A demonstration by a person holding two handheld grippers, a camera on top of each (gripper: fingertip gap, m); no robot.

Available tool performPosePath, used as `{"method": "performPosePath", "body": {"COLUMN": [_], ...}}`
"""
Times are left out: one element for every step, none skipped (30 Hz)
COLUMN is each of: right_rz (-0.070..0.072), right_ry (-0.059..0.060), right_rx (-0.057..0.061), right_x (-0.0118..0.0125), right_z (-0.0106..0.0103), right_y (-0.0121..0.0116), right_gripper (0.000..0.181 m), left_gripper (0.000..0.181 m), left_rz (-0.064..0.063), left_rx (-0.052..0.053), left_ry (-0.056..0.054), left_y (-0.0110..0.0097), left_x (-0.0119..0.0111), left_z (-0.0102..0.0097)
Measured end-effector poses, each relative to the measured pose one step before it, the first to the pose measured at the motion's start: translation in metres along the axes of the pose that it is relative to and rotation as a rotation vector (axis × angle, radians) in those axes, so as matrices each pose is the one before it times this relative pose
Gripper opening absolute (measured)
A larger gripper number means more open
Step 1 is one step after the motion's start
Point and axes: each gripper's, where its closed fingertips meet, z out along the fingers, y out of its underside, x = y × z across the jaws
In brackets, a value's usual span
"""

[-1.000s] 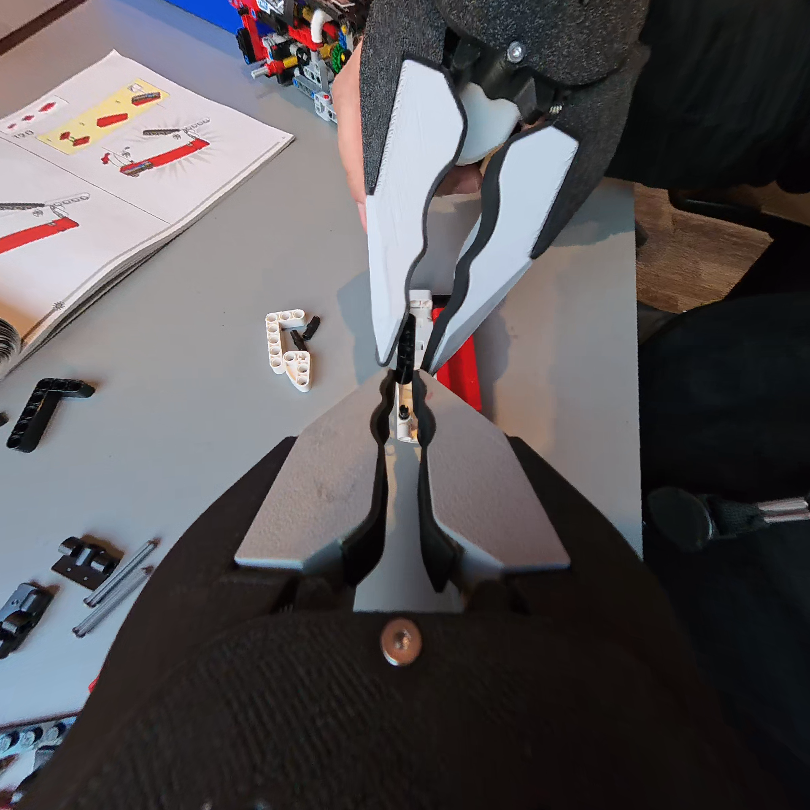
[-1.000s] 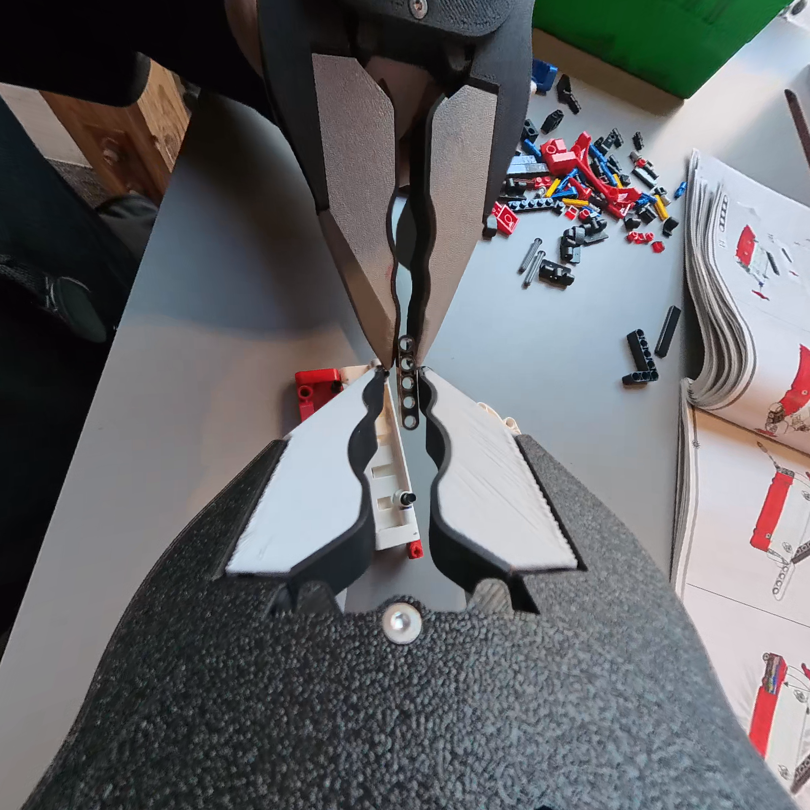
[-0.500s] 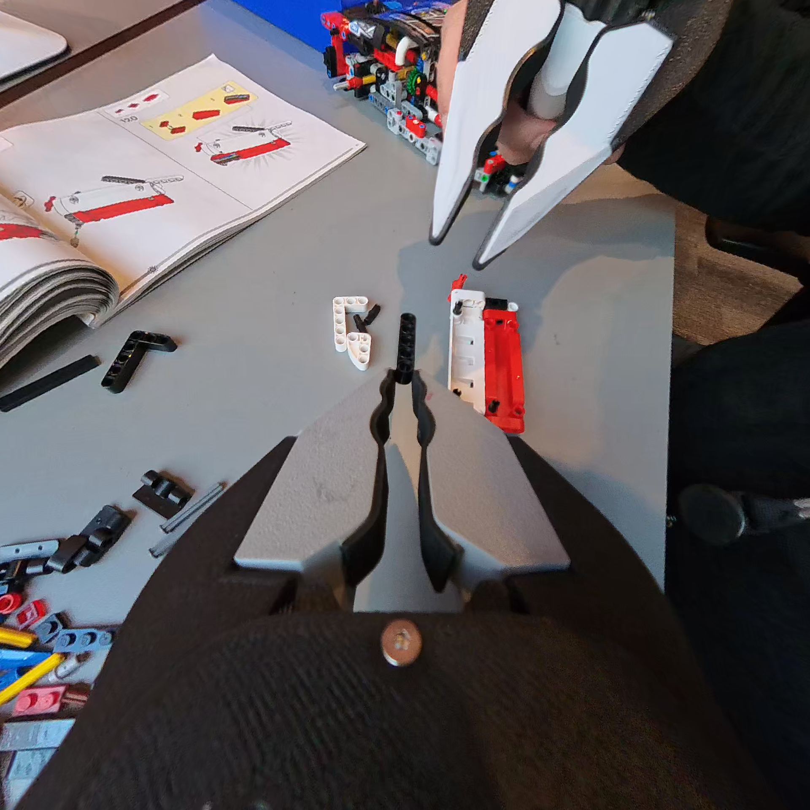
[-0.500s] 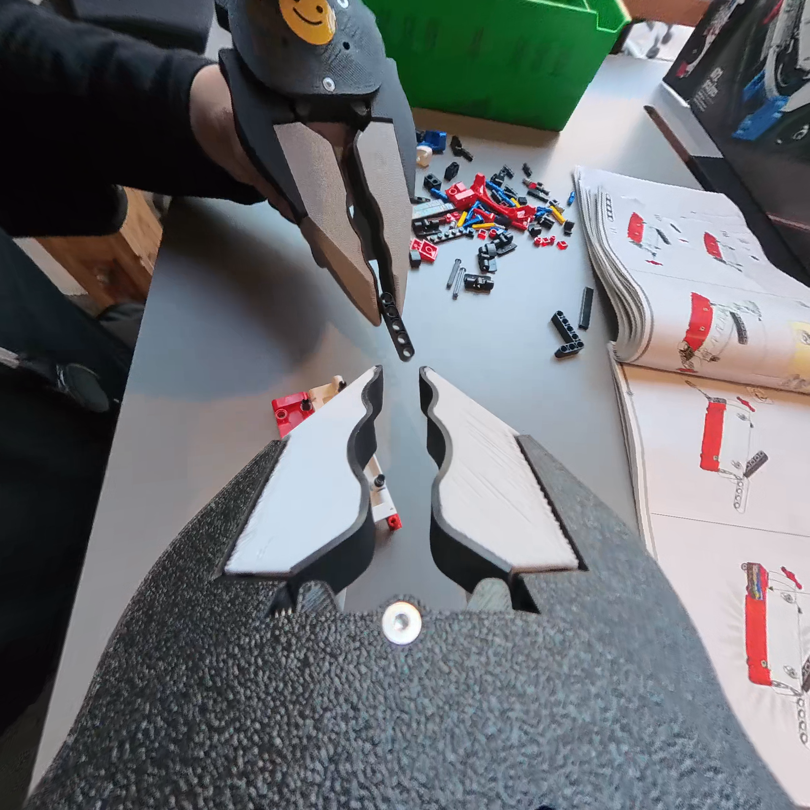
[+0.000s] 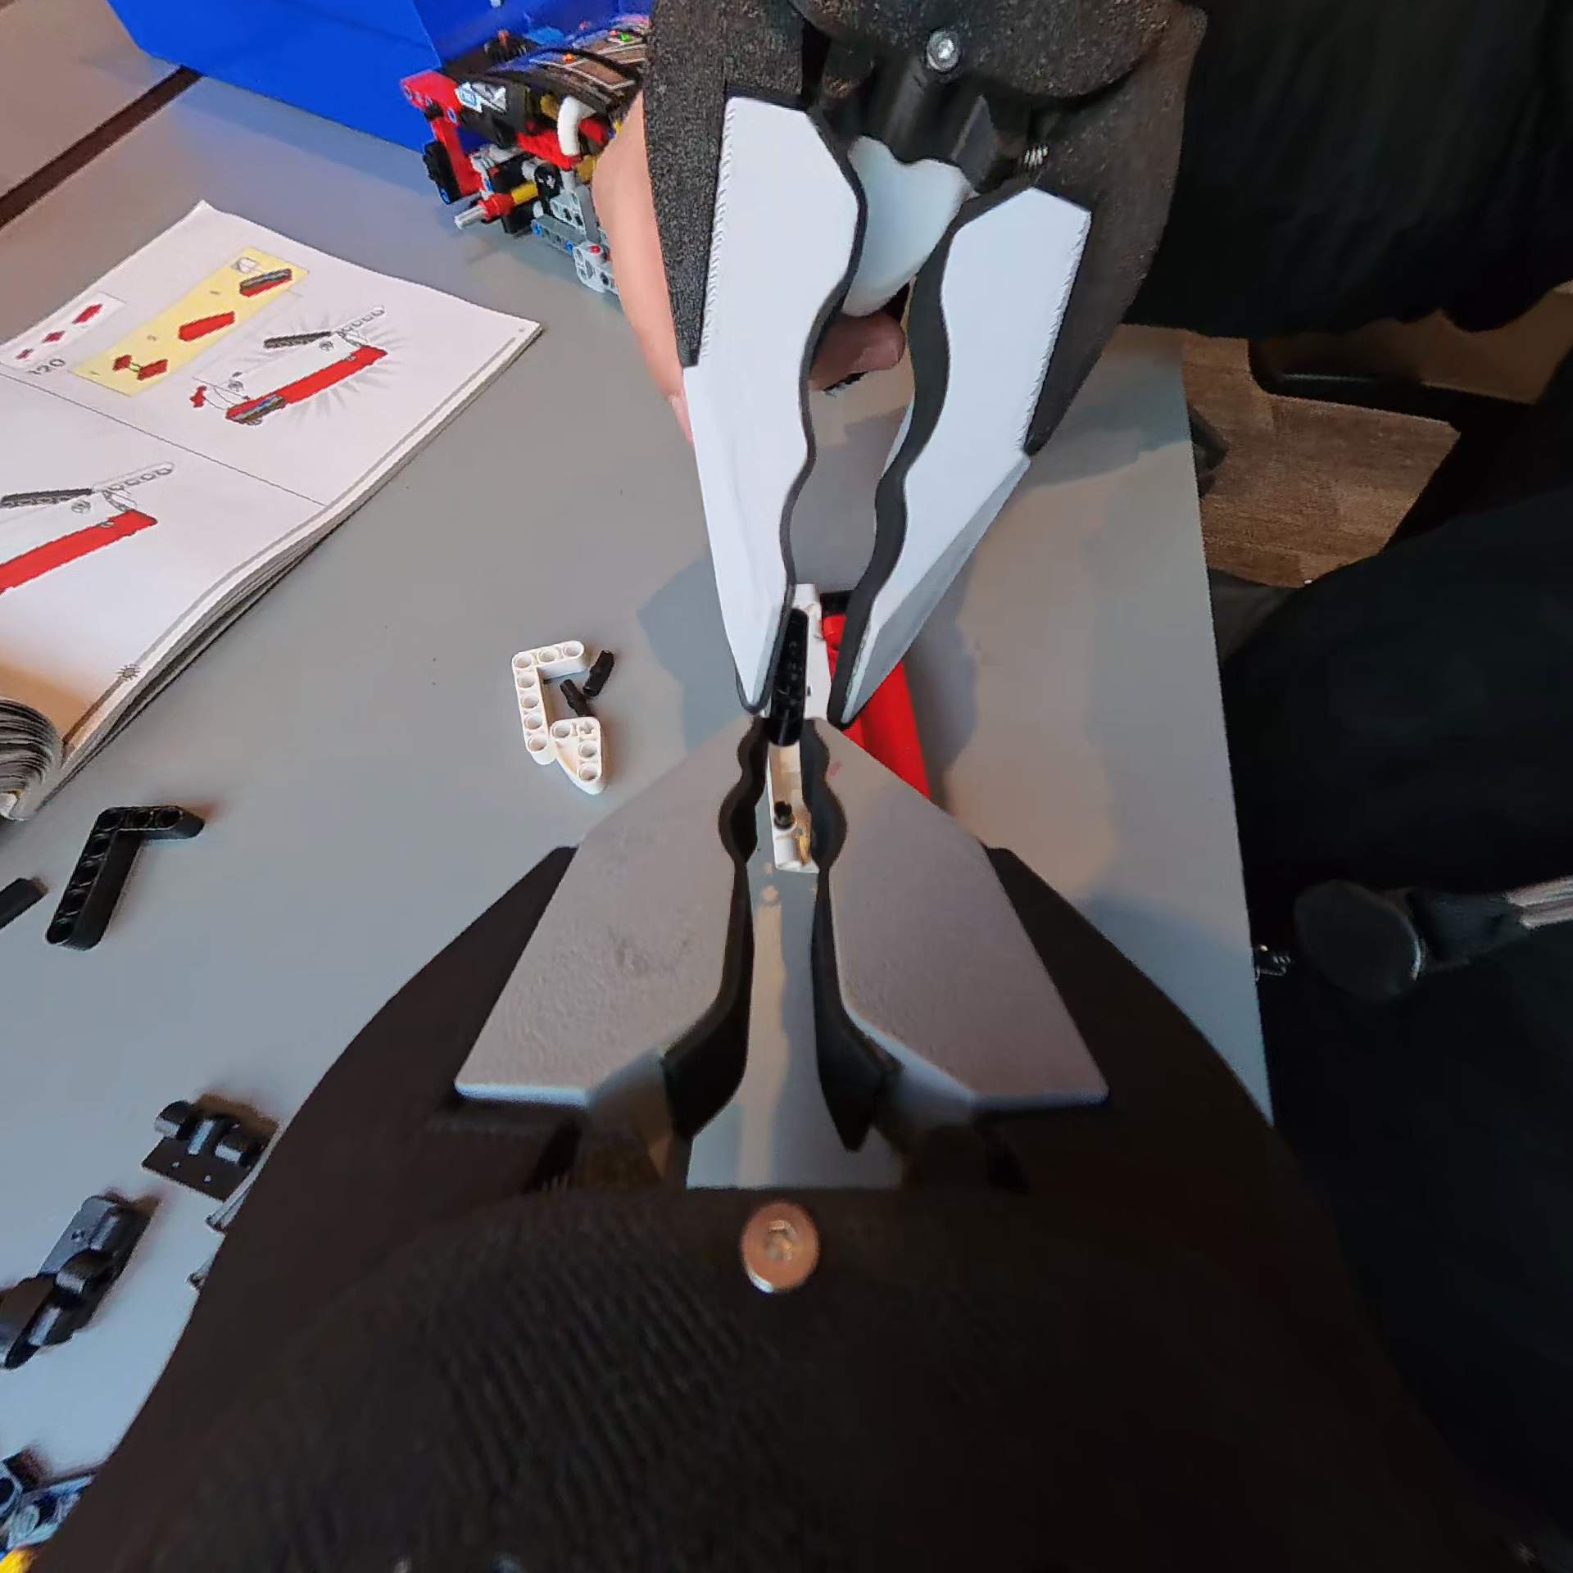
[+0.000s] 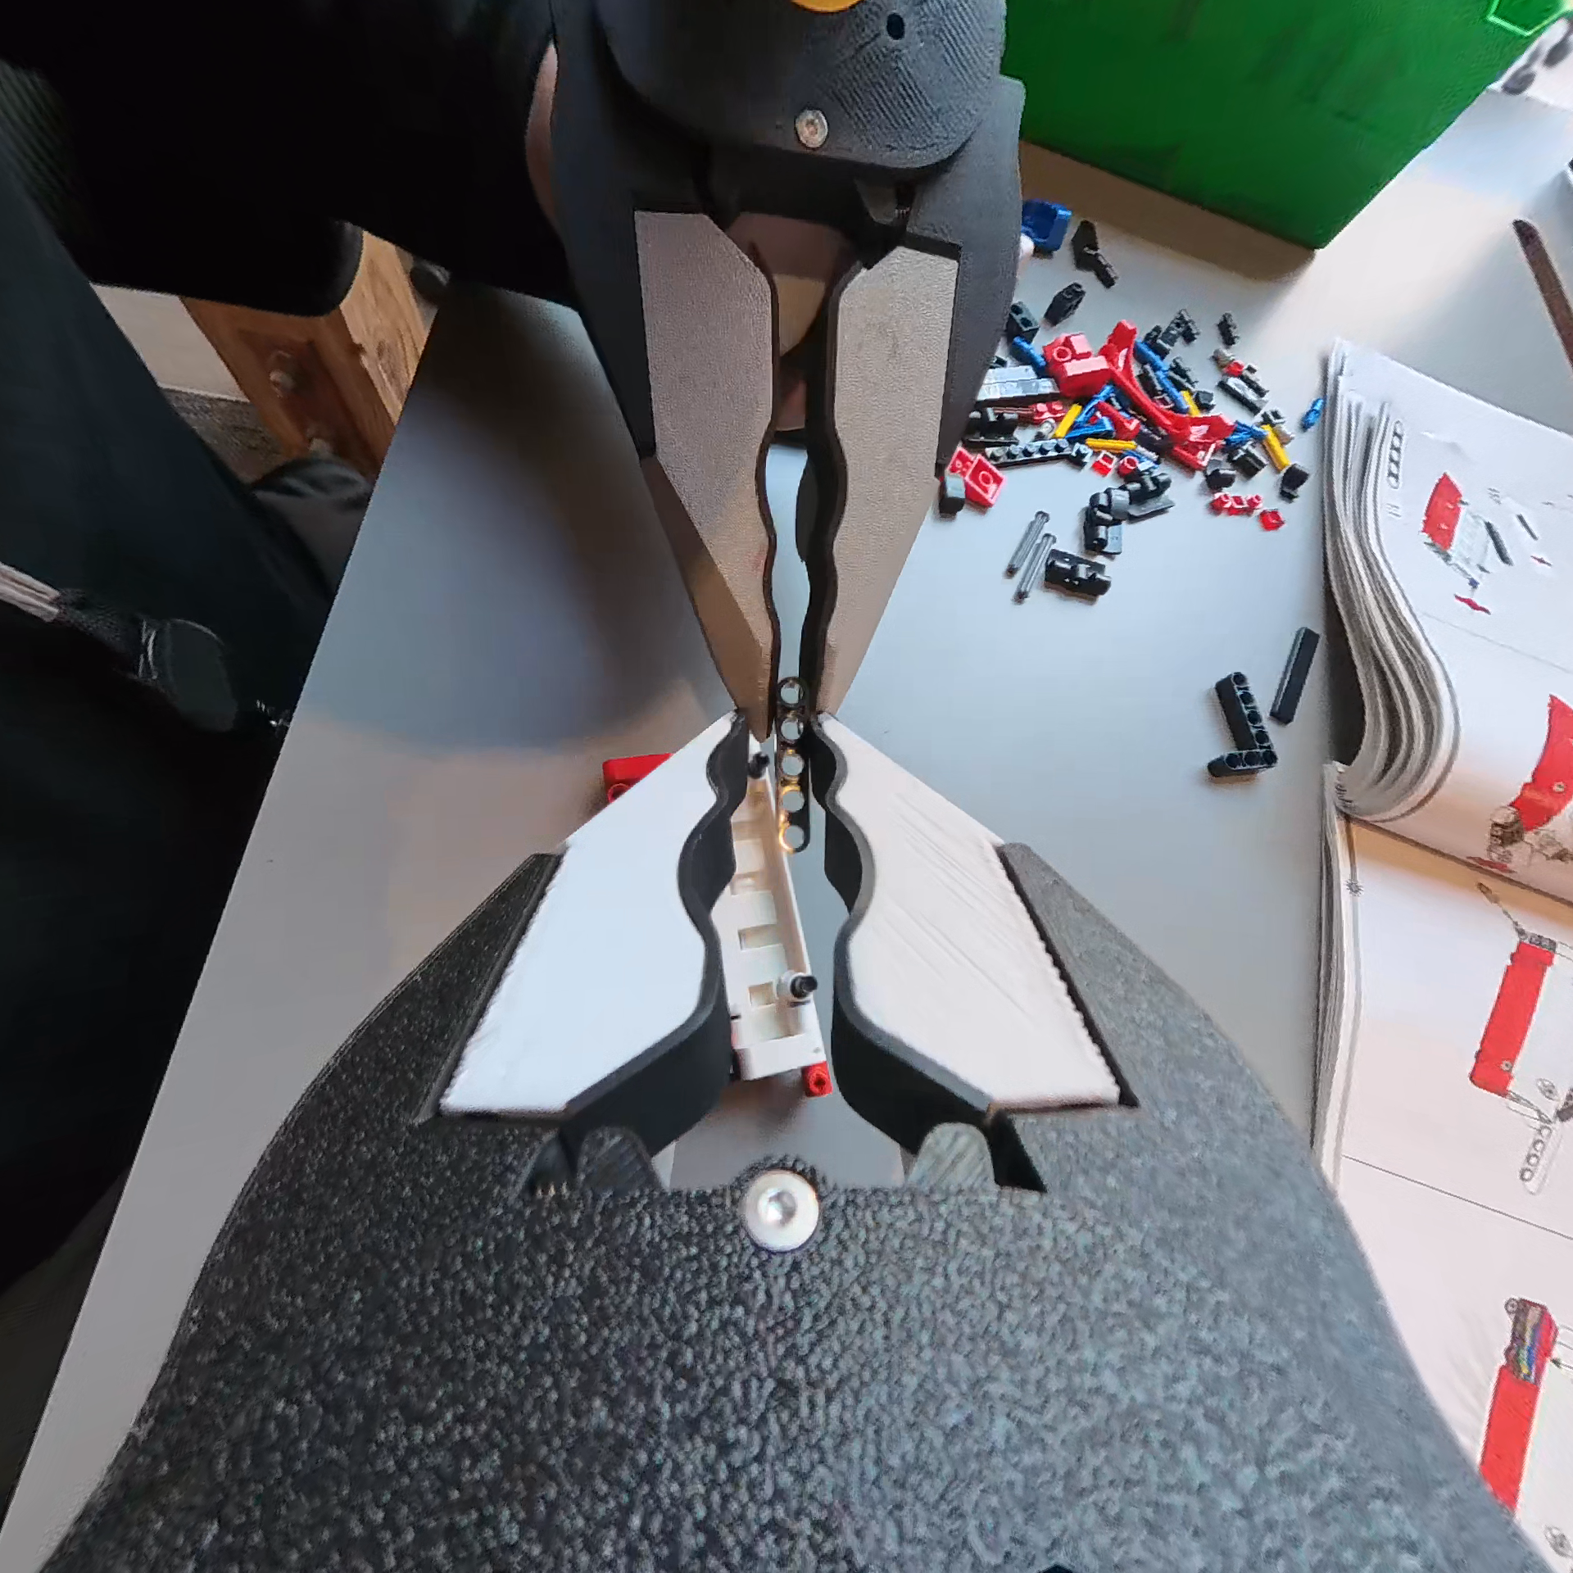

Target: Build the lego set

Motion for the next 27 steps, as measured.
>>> {"method": "performPosePath", "body": {"right_rz": [-0.0056,-0.0038,-0.0010,0.0019,0.0021,-0.0006,-0.0050,-0.0054,-0.0023,-0.0003,-0.0022,-0.0031,0.0012,0.0080,0.0147,0.0156,0.0113,0.0093,0.0106,0.0073,0.0005,-0.0033,-0.0031,-0.0008,0.0003,0.0009,0.0023], "right_ry": [-0.0018,-0.0034,-0.0048,-0.0064,-0.0064,-0.0006,0.0053,0.0057,-0.0041,-0.0074,-0.0012,0.0000,-0.0005,-0.0007,0.0006,0.0120,0.0205,0.0062,-0.0108,-0.0120,-0.0059,0.0002,0.0045,0.0024,-0.0049,-0.0060,-0.0027], "right_rx": [-0.0037,-0.0028,-0.0021,-0.0005,0.0009,-0.0008,-0.0037,-0.0031,0.0006,0.0033,0.0016,0.0013,0.0025,0.0022,-0.0037,-0.0179,-0.0241,-0.0152,-0.0016,0.0059,0.0041,-0.0033,-0.0083,-0.0074,-0.0040,0.0001,0.0005], "right_x": [-0.00049,-0.00063,-0.00029,-0.00018,-0.00019,0.00055,0.00102,0.00093,-0.00052,-0.00106,-0.00012,-0.00002,0.00034,0.00069,0.00140,0.00350,0.00473,0.00216,-0.00112,-0.00212,-0.00182,-0.00111,-0.00024,-0.00021,-0.00134,-0.00161,-0.00109], "right_z": [0.00085,0.00055,0.00035,0.00013,0.00023,0.00020,0.00016,0.00007,-0.00007,0.00012,0.00031,0.00032,0.00015,0.00000,-0.00010,-0.00047,-0.00105,-0.00154,-0.00170,-0.00152,-0.00088,-0.00003,0.00074,0.00114,0.00124,0.00118,0.00110], "right_y": [0.00055,0.00024,0.00010,0.00000,-0.00021,0.00016,0.00068,0.00066,-0.00015,-0.00065,-0.00040,-0.00003,0.00004,0.00037,0.00166,0.00424,0.00591,0.00475,0.00220,0.00003,-0.00040,0.00020,0.00077,0.00069,0.00018,-0.00037,-0.00030], "right_gripper": [0.014,0.014,0.013,0.013,0.012,0.012,0.011,0.010,0.011,0.008,0.008,0.008,0.008,0.007,0.008,0.007,0.007,0.007,0.007,0.007,0.007,0.007,0.007,0.007,0.007,0.007,0.007], "left_gripper": [0.003,0.003,0.003,0.003,0.003,0.003,0.003,0.003,0.003,0.003,0.003,0.003,0.004,0.004,0.003,0.005,0.010,0.014,0.017,0.019,0.018,0.018,0.017,0.016,0.016,0.016,0.016], "left_rz": [0.0015,-0.0027,-0.0039,0.0001,0.0065,0.0085,0.0047,-0.0009,-0.0026,-0.0025,-0.0020,-0.0053,-0.0149,-0.0324,-0.0411,-0.0312,-0.0256,-0.0249,-0.0200,-0.0137,-0.0077,-0.0004,0.0030,-0.0018,-0.0068,-0.0077,-0.0050], "left_rx": [0.0024,0.0025,0.0036,0.0047,0.0049,0.0035,0.0048,0.0073,0.0074,0.0057,0.0018,0.0024,0.0024,0.0008,-0.0118,-0.0087,-0.0047,-0.0070,-0.0019,-0.0002,-0.0080,-0.0137,-0.0118,-0.0096,-0.0068,-0.0031,-0.0017], "left_ry": [0.0033,0.0046,0.0018,0.0014,-0.0035,-0.0041,0.0036,0.0041,0.0029,0.0034,0.0016,0.0023,0.0005,0.0021,-0.0058,-0.0089,-0.0012,0.0018,-0.0005,-0.0026,-0.0064,-0.0103,-0.0107,-0.0061,0.0019,0.0056,0.0035], "left_y": [0.00077,0.00051,0.00019,0.00014,0.00019,0.00064,0.00039,0.00017,-0.00001,-0.00009,0.00046,0.00020,0.00008,0.00028,0.00239,0.00295,0.00305,0.00320,0.00252,0.00216,0.00300,0.00350,0.00306,0.00226,0.00154,0.00083,0.00055], "left_x": [0.00043,0.00044,0.00004,0.00041,-0.00009,-0.00019,0.00067,0.00050,0.00019,0.00027,-0.00006,-0.00001,-0.00051,-0.00055,-0.00232,-0.00247,-0.00064,0.00024,0.00056,0.00033,-0.00044,-0.00128,-0.00143,-0.00118,-0.00032,0.00019,0.00013], "left_z": [0.00010,-0.00012,-0.00035,-0.00040,-0.00048,-0.00063,-0.00067,-0.00056,-0.00049,-0.00027,-0.00014,-0.00003,0.00009,-0.00003,-0.00092,-0.00206,-0.00271,-0.00228,-0.00143,-0.00031,0.00083,0.00134,0.00159,0.00146,0.00134,0.00129,0.00113]}}
